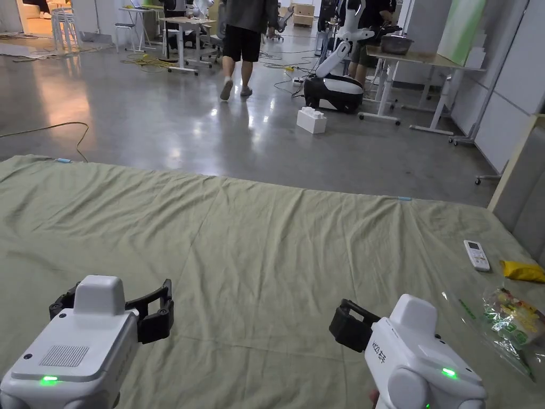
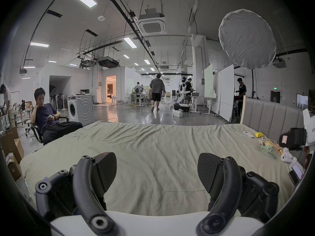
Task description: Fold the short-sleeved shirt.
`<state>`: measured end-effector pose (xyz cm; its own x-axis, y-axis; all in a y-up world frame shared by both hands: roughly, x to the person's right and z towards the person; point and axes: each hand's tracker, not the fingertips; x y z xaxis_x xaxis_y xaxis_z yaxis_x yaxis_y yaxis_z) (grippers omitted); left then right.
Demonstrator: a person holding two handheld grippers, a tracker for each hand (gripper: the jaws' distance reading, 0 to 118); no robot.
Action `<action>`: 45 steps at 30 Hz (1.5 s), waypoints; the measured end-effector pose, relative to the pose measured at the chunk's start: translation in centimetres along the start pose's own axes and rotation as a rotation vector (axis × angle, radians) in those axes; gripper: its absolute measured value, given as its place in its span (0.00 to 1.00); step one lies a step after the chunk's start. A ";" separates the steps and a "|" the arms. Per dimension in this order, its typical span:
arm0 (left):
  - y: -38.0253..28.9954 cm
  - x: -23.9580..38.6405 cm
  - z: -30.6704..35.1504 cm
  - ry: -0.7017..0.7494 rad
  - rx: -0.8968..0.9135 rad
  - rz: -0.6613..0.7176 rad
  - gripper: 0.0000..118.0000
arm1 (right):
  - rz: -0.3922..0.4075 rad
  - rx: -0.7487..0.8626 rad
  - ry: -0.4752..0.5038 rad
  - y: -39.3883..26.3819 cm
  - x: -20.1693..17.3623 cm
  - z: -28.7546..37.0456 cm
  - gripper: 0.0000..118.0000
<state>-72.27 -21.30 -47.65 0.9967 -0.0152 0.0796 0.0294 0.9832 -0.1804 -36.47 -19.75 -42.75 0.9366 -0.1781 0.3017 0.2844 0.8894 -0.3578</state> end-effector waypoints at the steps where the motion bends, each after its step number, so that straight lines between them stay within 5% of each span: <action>1: 0.0 0.0 0.0 0.002 -0.001 0.002 0.83 | 0.001 -0.006 -0.009 0.1 0.0 -0.1 1.00; 28: -0.4 -0.3 -0.1 0.013 -0.021 0.003 0.83 | 0.057 0.003 -0.060 0.3 -0.6 0.1 1.00; 32: -0.5 -0.3 -0.1 0.007 0.006 -0.001 0.83 | 0.052 0.051 0.004 0.0 -0.1 0.1 1.00; 39: -0.3 -0.1 -0.2 -0.009 0.015 -0.005 0.83 | 0.225 0.209 -0.004 -1.0 -1.0 0.6 1.00; 45: 0.0 0.2 -0.1 -0.021 0.035 -0.017 0.83 | 0.252 0.249 0.005 -1.4 -1.3 1.0 1.00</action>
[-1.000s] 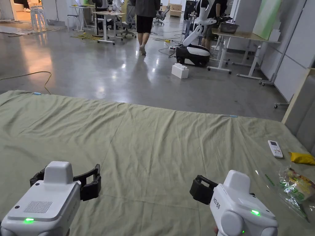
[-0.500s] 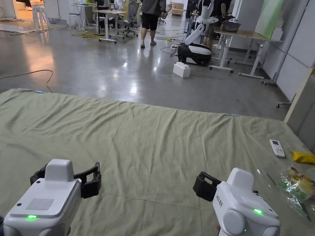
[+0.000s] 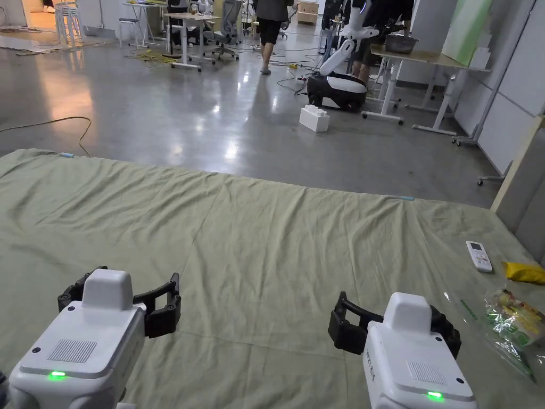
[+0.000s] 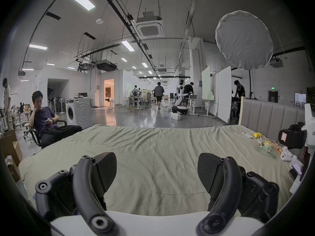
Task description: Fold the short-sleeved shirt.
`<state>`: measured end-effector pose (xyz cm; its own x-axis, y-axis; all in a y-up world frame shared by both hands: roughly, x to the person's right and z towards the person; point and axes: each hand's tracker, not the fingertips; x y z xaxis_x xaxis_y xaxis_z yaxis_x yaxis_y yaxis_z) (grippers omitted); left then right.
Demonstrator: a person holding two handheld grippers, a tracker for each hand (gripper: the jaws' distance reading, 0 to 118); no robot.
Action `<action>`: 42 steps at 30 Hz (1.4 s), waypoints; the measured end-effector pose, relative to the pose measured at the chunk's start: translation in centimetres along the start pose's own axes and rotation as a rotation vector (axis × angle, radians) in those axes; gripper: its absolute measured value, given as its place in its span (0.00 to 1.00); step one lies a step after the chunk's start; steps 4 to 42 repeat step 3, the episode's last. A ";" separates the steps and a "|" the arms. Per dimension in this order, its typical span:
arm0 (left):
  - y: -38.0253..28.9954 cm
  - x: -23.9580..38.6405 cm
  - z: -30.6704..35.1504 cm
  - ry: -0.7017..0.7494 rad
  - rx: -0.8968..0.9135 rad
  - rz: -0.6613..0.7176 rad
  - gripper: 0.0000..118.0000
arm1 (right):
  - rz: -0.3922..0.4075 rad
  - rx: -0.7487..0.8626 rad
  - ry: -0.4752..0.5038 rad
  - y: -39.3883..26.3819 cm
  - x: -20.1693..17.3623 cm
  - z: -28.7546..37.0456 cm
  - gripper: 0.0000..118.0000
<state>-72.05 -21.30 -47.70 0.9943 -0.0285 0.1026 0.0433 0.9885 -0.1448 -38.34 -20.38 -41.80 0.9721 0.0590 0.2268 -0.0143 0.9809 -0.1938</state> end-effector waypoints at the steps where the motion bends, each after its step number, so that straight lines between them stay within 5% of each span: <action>1: 0.0 0.0 0.0 -0.001 0.004 -0.001 0.83 | -0.001 0.002 -0.004 0.0 0.0 0.0 1.00; 42: 0.0 0.0 0.0 0.006 0.008 0.001 0.83 | -0.009 0.047 -0.017 -0.2 0.0 0.1 1.00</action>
